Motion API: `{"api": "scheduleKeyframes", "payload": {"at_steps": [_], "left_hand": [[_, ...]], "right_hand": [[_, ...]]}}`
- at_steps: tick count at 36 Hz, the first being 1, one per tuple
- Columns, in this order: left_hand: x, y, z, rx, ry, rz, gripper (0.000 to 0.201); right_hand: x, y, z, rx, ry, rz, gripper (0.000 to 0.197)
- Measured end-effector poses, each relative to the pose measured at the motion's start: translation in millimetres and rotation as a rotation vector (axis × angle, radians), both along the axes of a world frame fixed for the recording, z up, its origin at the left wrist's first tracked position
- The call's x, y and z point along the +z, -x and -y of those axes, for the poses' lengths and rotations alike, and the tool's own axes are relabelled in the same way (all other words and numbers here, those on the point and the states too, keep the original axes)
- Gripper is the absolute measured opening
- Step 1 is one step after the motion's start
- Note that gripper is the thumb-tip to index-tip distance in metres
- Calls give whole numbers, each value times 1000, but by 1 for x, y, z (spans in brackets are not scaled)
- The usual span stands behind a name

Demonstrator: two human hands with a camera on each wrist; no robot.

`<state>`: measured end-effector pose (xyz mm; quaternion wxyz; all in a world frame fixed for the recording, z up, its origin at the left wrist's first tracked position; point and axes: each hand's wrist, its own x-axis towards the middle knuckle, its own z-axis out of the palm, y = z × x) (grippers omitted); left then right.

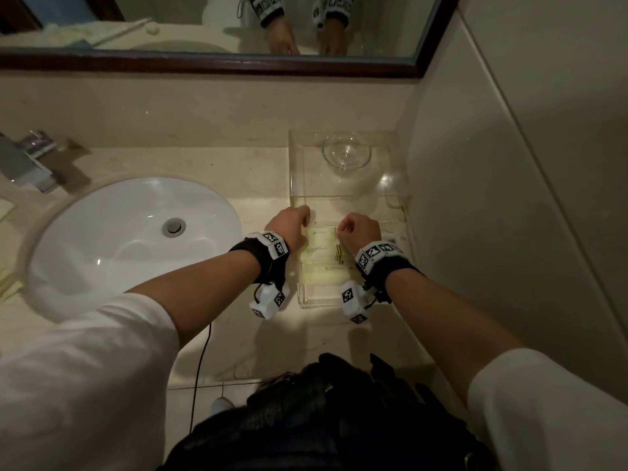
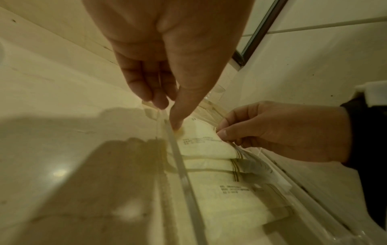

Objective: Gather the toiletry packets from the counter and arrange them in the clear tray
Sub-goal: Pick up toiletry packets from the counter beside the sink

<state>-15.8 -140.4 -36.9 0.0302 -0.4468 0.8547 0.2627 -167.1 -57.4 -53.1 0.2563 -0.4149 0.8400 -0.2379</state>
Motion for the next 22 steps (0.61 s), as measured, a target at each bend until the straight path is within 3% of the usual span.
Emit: {"api": "scheduleKeyframes", "payload": {"at_steps": [3,9,15,22], "left_hand": [[-2,-2,0,-28,-25,40,17],[-2,-4,-2,-15,-35,10,19],[7,-17,-1,6,-33,-102,15],[24,-55,3,130,-35,-261,16]], "right_hand": [[0,-1,0,0,0,-12,8],[2,-2,-3,-6,13,-13,5],[8,-5,-4,-20,83,25,5],[23,-34,10,81,246,-34,9]]}}
